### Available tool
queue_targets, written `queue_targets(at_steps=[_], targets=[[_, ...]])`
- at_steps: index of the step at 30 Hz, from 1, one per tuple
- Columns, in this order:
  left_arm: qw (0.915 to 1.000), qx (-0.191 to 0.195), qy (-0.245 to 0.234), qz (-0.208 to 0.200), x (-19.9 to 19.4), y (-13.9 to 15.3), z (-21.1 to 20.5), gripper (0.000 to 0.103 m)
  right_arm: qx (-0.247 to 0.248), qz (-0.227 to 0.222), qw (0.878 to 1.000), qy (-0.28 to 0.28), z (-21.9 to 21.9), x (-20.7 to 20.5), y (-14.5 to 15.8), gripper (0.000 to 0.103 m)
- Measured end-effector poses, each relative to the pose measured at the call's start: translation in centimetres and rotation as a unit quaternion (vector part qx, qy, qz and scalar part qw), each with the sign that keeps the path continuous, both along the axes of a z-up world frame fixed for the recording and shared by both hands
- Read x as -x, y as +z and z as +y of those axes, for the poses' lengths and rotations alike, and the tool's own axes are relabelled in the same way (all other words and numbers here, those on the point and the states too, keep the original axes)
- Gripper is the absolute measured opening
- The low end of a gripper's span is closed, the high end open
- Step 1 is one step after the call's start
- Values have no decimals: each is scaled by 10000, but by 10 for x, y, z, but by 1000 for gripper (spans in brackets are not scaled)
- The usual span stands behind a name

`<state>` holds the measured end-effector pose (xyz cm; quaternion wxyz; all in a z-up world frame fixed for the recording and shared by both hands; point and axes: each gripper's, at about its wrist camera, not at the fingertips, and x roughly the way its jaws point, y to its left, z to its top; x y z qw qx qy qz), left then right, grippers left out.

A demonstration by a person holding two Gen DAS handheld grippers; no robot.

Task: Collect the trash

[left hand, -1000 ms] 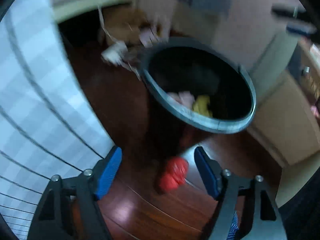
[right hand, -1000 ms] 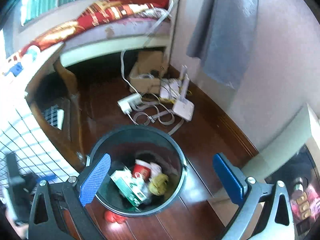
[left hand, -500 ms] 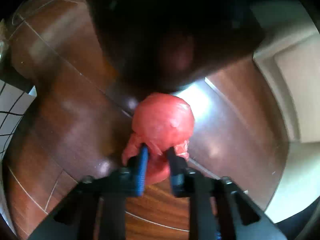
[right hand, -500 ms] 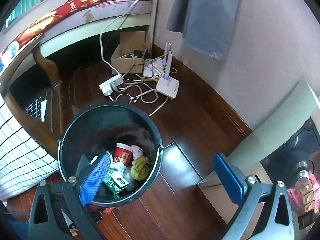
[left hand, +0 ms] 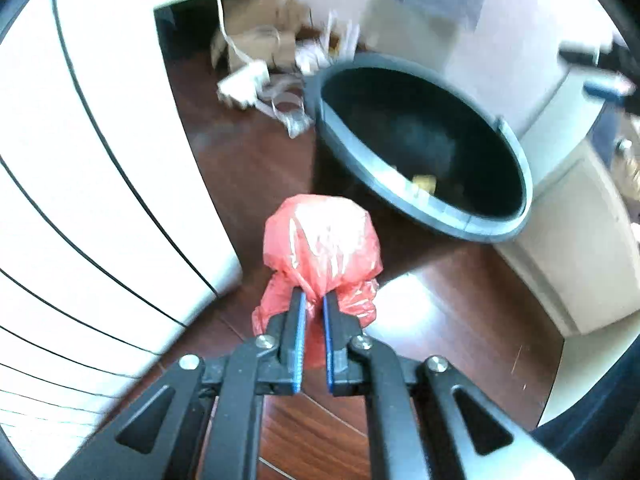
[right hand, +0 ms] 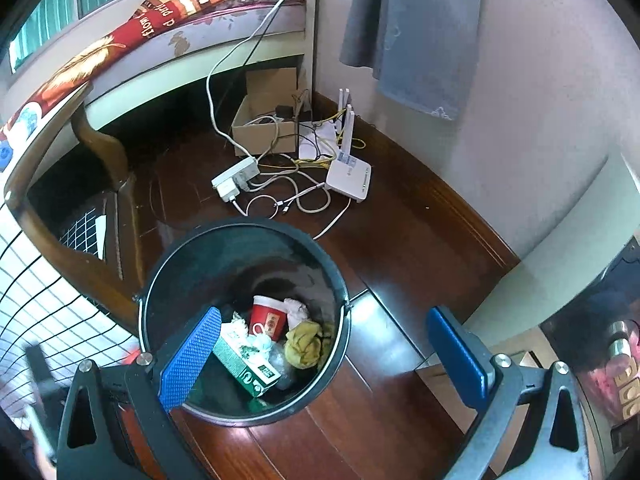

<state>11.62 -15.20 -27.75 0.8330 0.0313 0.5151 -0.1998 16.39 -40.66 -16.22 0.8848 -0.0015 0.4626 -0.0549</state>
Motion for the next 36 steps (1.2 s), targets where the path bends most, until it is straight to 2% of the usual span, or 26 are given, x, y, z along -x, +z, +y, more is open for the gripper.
queue_targets(at_steps=[5,10,15,19,20,21,22,24,26,28,36], targets=[[9978,69,-79,-658,6,63,-6,9,63,-33,9998,181,13,9,6,103],[9936,242,-256,-1074,-9,105,-23,9,57,-184,9998,109,7,16,19,103],[9907,316,-493,-1226,-39,123,-44,9,28,-238,9997,-82,-7,18,22,103],[9912,259,-681,-1107,-46,124,-65,10,82,-209,9996,-192,-17,18,19,103],[9924,204,-728,-972,-51,115,-73,12,77,-204,9995,-217,-20,18,19,103],[9940,103,-706,-824,-52,111,-77,24,62,-193,9995,-256,-24,18,18,103],[9960,-27,-625,-634,-56,103,-79,48,51,-166,9994,-310,-28,18,17,103],[9967,-34,-494,-636,-59,101,-78,70,25,-120,9992,-385,-34,19,15,103],[9956,-170,-419,-819,-56,106,-74,72,6,-111,9990,-424,-38,19,14,103],[9950,-273,-329,-900,-54,112,-69,90,-5,-115,9990,-428,-38,18,14,103],[9901,-357,88,-1353,-49,153,-34,94,-4,-319,9993,-180,-14,14,28,103]])
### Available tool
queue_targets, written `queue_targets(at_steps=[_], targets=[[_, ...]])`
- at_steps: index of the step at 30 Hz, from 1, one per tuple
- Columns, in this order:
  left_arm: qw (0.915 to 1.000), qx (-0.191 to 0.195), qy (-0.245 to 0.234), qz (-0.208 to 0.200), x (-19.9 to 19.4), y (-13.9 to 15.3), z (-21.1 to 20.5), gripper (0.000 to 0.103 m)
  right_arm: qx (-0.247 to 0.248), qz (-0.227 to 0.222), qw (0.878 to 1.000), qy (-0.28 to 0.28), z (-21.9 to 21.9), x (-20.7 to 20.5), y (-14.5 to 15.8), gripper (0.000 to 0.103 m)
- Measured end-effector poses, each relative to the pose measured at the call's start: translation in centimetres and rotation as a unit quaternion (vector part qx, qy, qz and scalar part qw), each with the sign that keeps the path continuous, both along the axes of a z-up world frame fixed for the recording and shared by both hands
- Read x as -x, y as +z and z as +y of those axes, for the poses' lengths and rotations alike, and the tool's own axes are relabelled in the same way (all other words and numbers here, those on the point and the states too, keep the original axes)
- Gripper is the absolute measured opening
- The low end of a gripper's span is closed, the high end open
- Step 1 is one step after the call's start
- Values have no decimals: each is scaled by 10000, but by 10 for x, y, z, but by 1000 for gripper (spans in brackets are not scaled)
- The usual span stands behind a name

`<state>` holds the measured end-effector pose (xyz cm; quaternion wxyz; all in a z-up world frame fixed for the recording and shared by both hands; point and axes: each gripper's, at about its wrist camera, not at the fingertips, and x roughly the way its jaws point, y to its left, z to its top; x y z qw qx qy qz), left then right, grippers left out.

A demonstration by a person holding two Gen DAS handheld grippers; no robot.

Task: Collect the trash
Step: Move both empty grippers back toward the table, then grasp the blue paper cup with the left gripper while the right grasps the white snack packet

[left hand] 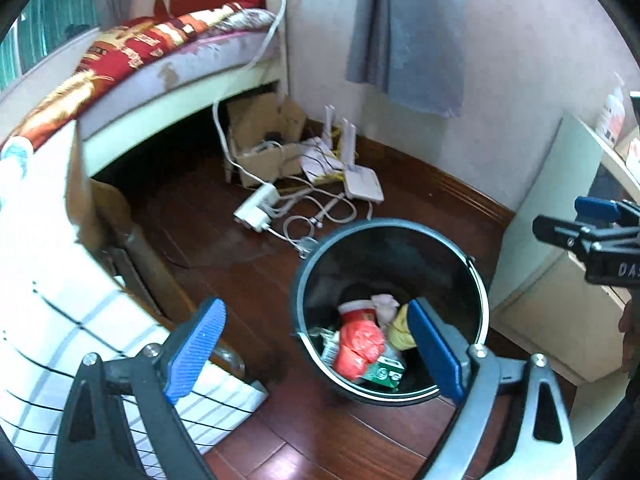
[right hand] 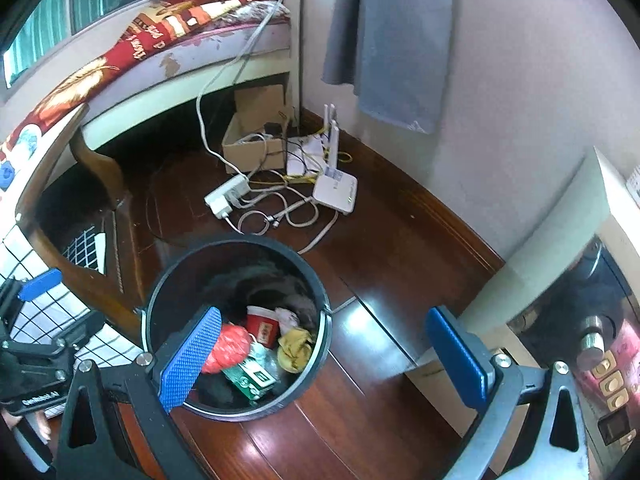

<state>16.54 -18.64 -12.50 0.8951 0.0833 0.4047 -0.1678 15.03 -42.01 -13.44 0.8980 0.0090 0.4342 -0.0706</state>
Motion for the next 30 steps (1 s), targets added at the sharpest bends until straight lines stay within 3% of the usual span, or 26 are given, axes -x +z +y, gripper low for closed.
queue_targets(at_steps=[12,18,24,30], targets=[[9941,64,921,-572,5,46,92,96,3,-462,9940,987,97,-21,33,103],[9836,31,1592,-848,18,64,156,96,-98,-841,9818,1698,165,-32,54,103],[9644,-64,2449,-1000,44,70,239,96,-141,-1244,9611,2463,249,-34,71,103],[9352,-110,3378,-1059,79,67,326,95,-307,-1322,9412,3094,321,-37,75,103]])
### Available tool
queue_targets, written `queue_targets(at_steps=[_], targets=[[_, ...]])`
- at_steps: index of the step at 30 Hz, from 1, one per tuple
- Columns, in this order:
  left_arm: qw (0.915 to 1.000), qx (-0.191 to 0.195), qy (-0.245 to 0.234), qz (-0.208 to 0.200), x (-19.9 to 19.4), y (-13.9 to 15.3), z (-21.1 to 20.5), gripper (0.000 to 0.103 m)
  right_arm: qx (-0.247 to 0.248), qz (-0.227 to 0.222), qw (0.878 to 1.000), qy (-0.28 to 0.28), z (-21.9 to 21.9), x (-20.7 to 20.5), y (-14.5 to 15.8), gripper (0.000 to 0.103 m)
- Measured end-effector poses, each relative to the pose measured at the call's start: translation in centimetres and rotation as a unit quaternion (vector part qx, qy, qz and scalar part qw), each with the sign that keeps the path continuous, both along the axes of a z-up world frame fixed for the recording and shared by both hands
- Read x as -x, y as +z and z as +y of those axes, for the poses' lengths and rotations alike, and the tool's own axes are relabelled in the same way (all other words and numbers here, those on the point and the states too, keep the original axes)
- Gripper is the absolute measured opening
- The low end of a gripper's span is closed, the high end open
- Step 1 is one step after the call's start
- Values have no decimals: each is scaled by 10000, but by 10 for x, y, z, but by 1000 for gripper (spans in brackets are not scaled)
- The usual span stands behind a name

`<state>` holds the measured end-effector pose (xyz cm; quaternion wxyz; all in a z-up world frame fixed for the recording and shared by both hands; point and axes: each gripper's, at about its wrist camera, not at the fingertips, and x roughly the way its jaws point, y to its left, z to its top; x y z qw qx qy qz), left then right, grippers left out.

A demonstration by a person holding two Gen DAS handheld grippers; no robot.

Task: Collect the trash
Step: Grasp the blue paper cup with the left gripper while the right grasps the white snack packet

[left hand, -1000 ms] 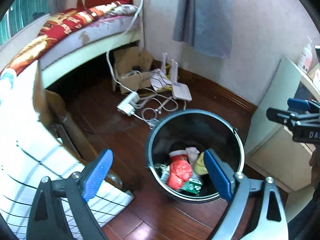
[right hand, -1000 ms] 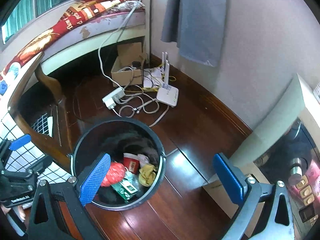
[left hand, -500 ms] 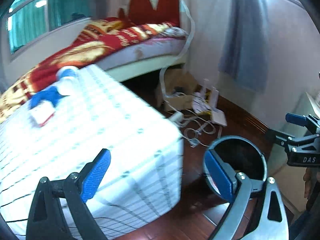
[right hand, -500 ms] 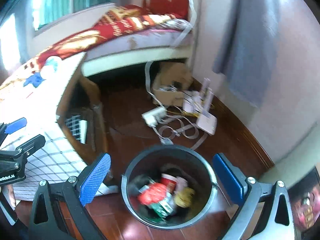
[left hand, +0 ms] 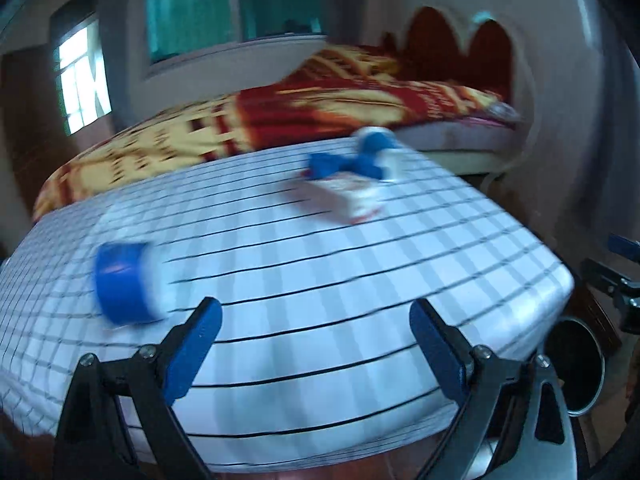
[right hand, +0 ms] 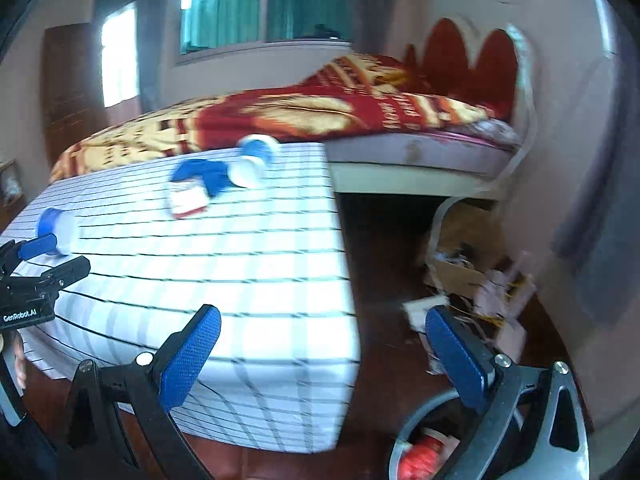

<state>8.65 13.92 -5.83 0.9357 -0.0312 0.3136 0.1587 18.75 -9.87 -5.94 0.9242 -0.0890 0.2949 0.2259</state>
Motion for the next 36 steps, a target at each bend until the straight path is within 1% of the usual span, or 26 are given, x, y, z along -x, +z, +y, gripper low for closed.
queue_targets(at_steps=[4,6,8,11,14,17,20,21,22,26,27,28,29,30,31,36], targets=[[9988,28,471,-157,22,1,44,95,-101,27,9989,449,44,-3,1,103],[9971,-22,721,-233,31,1,61,95,-109,26,9981,598,61,-4,1,103],[9955,-61,927,-206,31,-2,78,95,-114,68,9971,753,82,-8,0,103],[9937,-62,1116,-60,20,-10,100,95,-130,117,9958,902,110,-21,2,103],[9929,30,1188,43,7,-19,114,95,-152,172,9942,1055,138,-39,5,102],[9931,79,1164,101,-7,-26,121,95,36,291,9927,1167,171,-66,2,102],[9933,159,1139,117,-15,-28,127,95,276,610,9908,1173,199,-100,-10,101],[9934,194,1127,120,-17,-29,129,93,306,680,9901,1188,203,-108,-13,100],[9936,251,1098,125,-19,-29,132,89,343,774,9889,1225,210,-117,-18,97],[9939,433,1008,147,-23,-31,137,79,430,1090,9844,1315,226,-142,-32,88],[9938,505,976,163,-23,-32,139,73,494,1164,9832,1313,229,-144,-36,87],[9939,595,914,181,-22,-34,141,62,516,1243,9818,1339,233,-147,-41,81],[9940,645,859,194,-22,-35,142,53,519,1284,9810,1360,235,-146,-43,65],[9941,739,764,197,-23,-37,144,41,524,1314,9803,1382,236,-145,-46,54],[9938,827,716,181,-21,-39,145,37,496,1266,9809,1393,235,-141,-46,55],[9949,802,615,-21,-14,-32,141,37,264,956,9817,1626,227,-111,-32,53]])
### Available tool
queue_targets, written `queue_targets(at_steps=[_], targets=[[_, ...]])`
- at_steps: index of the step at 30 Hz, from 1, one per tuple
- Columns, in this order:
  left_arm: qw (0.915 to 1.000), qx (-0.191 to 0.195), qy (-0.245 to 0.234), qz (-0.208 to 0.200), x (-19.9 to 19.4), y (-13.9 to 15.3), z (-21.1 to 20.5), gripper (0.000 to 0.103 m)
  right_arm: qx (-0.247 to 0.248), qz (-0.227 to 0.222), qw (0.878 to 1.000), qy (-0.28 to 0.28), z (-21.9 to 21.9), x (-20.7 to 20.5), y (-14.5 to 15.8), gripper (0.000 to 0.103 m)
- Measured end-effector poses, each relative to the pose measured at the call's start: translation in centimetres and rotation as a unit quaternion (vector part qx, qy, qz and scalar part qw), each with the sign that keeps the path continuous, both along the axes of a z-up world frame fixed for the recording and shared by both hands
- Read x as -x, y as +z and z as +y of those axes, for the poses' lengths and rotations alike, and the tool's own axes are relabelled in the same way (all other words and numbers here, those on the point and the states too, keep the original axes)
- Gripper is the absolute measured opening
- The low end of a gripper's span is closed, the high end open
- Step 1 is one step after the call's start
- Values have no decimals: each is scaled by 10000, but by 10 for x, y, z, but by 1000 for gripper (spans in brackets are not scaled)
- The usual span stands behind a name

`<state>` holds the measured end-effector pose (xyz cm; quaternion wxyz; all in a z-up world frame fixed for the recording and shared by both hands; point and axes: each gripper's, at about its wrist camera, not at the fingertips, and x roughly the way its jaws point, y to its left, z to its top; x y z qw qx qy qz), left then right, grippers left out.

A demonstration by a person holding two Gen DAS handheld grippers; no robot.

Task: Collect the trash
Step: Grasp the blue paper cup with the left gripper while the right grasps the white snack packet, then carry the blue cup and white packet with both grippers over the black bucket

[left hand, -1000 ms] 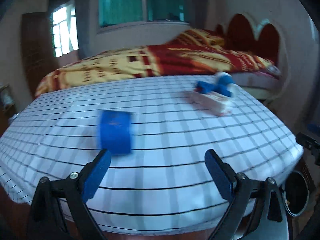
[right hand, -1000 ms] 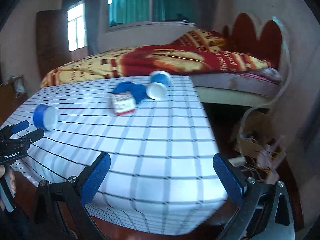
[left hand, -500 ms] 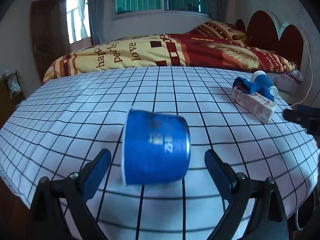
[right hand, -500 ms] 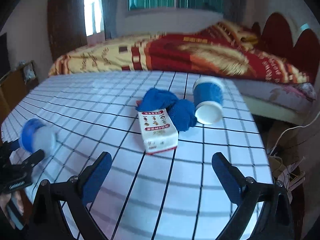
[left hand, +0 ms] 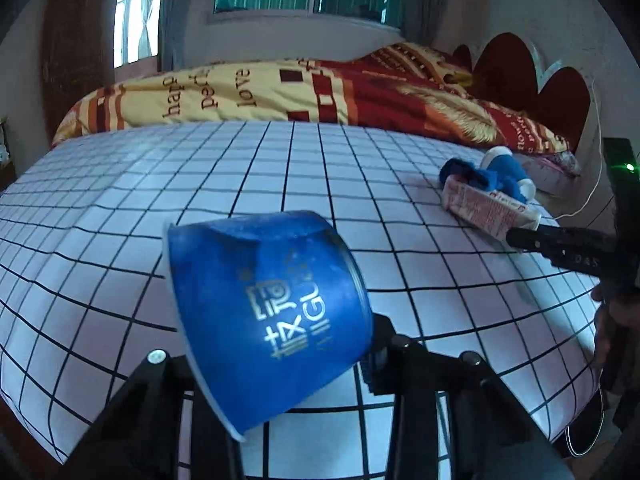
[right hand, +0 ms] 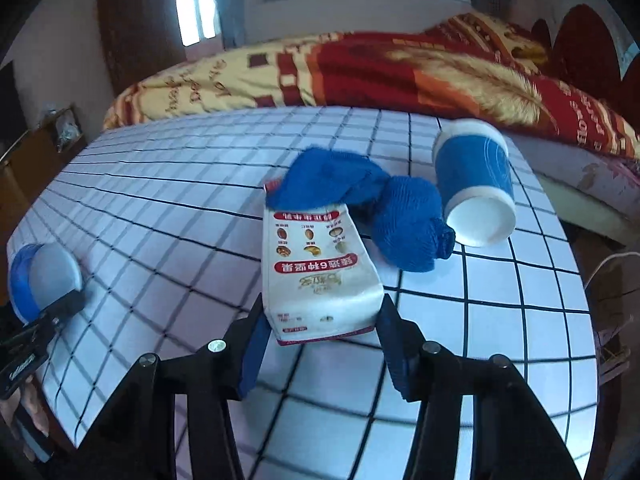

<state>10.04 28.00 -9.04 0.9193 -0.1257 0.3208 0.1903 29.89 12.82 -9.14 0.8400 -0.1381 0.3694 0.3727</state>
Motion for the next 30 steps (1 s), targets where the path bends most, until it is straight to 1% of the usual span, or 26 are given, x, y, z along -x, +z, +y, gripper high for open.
queue_targets(at_steps=[1,4,8,9,11,12,14,16,18,19,20,21,23,24,27,30], targets=[[10000,-7,-38,-35,1,3,-2,37,-44,-36,10000,50,-2,7,3,53],[9999,-35,-99,-74,1,9,-5,37,-393,131,9989,218,-8,19,13,53],[9998,-82,-140,-140,4,18,-9,37,-370,-207,9980,462,-8,45,28,53],[9997,-85,-152,-146,5,18,-10,37,-335,-187,9980,508,-7,49,28,53],[9996,-123,-206,-122,6,19,-13,37,-223,11,9980,592,-4,52,21,53],[9997,-111,-212,-106,6,18,-13,37,-207,16,9980,602,-2,53,17,54],[9997,-84,-202,-63,8,15,-12,37,-185,284,9971,682,4,50,8,55],[9998,-71,-197,-13,11,13,-12,37,-18,463,9968,657,16,45,-5,56],[9998,-48,-198,48,12,10,-10,37,135,572,9966,584,28,41,-15,69],[9998,-36,-204,70,13,10,-10,37,191,439,9975,521,35,41,-17,81],[9997,-22,-217,82,13,9,-10,37,280,363,9976,516,41,41,-18,84],[9997,-20,-231,95,13,9,-10,37,334,384,9971,570,47,41,-19,84],[9996,-21,-264,99,12,10,-9,37,317,386,9960,736,51,43,-16,54],[9995,-6,-294,64,13,12,-10,37,304,381,9958,770,52,44,-12,53],[9991,-82,-412,-41,15,19,-20,37,145,17,9964,832,42,59,7,53],[9983,-143,-554,-147,16,26,-34,37,-20,-183,9972,727,16,71,24,53]])
